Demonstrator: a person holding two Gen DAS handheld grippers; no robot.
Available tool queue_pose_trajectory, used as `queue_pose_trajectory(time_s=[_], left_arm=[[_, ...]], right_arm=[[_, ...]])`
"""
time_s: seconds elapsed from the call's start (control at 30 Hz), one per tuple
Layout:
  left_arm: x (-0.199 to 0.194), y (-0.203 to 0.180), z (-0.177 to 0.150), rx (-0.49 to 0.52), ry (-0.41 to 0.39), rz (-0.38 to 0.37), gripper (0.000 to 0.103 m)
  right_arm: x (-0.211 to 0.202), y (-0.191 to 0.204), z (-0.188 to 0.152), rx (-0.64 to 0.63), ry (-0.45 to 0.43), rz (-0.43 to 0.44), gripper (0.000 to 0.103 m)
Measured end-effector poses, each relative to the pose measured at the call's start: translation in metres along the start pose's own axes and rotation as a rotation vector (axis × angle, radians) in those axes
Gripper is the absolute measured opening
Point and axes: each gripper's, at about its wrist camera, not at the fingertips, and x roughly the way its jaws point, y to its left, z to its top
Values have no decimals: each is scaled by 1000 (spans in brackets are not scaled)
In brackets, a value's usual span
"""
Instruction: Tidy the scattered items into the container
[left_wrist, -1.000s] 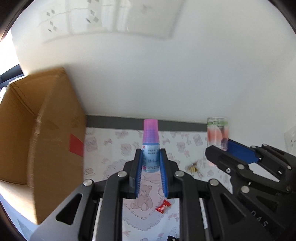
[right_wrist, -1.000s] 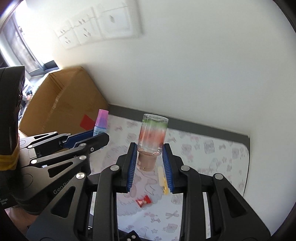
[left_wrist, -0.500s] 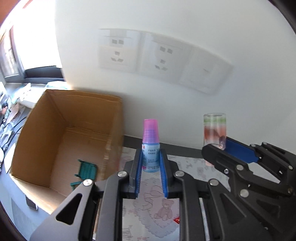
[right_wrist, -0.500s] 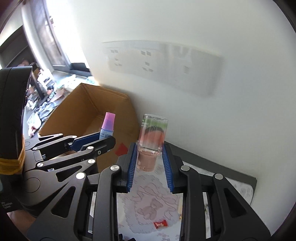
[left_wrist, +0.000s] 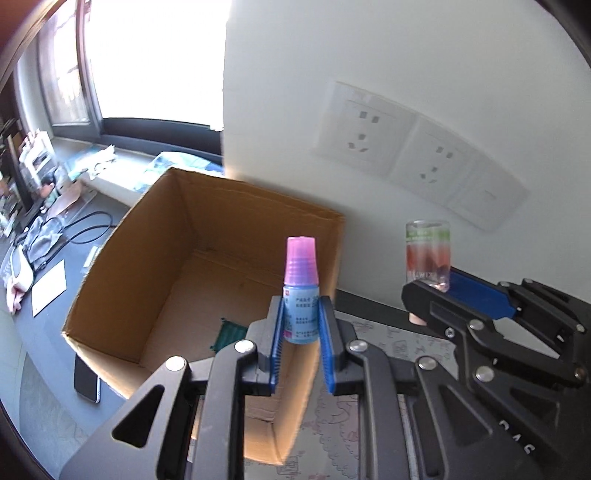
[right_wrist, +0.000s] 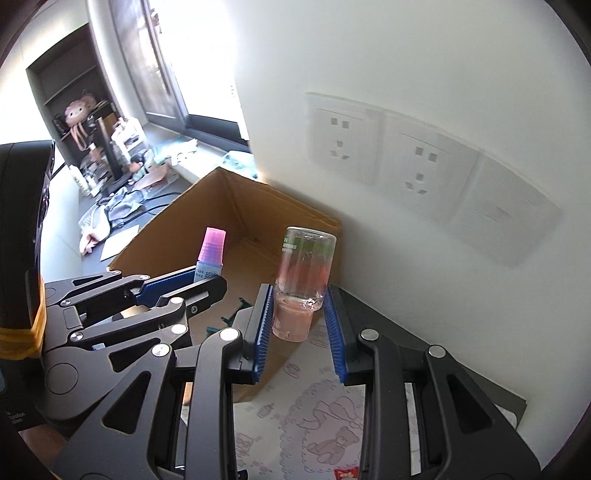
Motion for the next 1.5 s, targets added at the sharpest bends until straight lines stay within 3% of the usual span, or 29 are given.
queue_pose_trajectory(time_s=[0.43,0.8,1.5], left_arm=[[21,47,-9,-90,33,61,18],[70,85,-21,-166,129,103,18],[117,99,-41,-179,287,150,18]], right_arm=[[47,40,14,-85,65,53,29],[104,64,11,-158,175,68,29],[160,70,-6,-217,318,48,29]])
